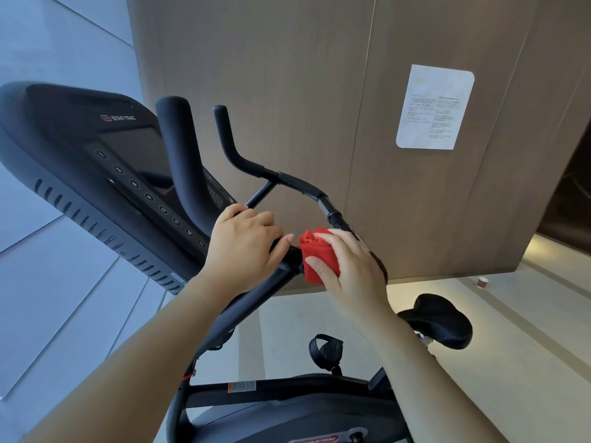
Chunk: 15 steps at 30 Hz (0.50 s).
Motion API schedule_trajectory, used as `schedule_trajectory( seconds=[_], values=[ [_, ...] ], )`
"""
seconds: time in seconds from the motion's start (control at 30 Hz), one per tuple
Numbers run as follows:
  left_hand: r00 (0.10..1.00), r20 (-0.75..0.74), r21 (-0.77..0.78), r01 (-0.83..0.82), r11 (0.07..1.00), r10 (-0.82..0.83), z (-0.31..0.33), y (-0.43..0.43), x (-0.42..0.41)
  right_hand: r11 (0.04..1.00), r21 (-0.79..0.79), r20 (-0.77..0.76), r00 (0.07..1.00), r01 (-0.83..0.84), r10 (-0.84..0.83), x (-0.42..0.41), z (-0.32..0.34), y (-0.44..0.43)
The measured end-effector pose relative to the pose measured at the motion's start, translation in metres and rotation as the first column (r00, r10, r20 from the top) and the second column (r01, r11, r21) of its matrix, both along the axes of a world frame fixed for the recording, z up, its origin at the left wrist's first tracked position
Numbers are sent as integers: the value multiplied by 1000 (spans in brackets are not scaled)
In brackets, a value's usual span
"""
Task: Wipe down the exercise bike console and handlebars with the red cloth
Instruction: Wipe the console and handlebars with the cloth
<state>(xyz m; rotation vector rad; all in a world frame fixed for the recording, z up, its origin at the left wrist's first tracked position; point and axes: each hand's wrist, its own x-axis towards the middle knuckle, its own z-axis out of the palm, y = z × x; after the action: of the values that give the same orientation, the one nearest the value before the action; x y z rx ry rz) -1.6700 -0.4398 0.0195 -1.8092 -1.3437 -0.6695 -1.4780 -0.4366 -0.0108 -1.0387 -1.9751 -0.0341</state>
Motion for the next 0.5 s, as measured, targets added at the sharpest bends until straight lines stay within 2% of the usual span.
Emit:
schedule_trajectory(
  seconds=[0.17,0.3,0.4,0.5],
  values=[
    [1000,-2,-20,10,1000,-10,2,-3,-1,1000,-16,107,994,-21,23,20,-6,-7],
    [1000,-19,-33,-7,999,6,2,-5,0,999,-43,85,996,19,-16,23,-9,-9],
    [1000,-11,-18,-9,1000,9,3,-4,1,998,-2,41,998,56,-56,9,-11,-11],
    [1000,-10,-20,-7,1000,7,3,-5,1,1000,-11,85,996,9,-8,20,-13,-10]
  ],
)
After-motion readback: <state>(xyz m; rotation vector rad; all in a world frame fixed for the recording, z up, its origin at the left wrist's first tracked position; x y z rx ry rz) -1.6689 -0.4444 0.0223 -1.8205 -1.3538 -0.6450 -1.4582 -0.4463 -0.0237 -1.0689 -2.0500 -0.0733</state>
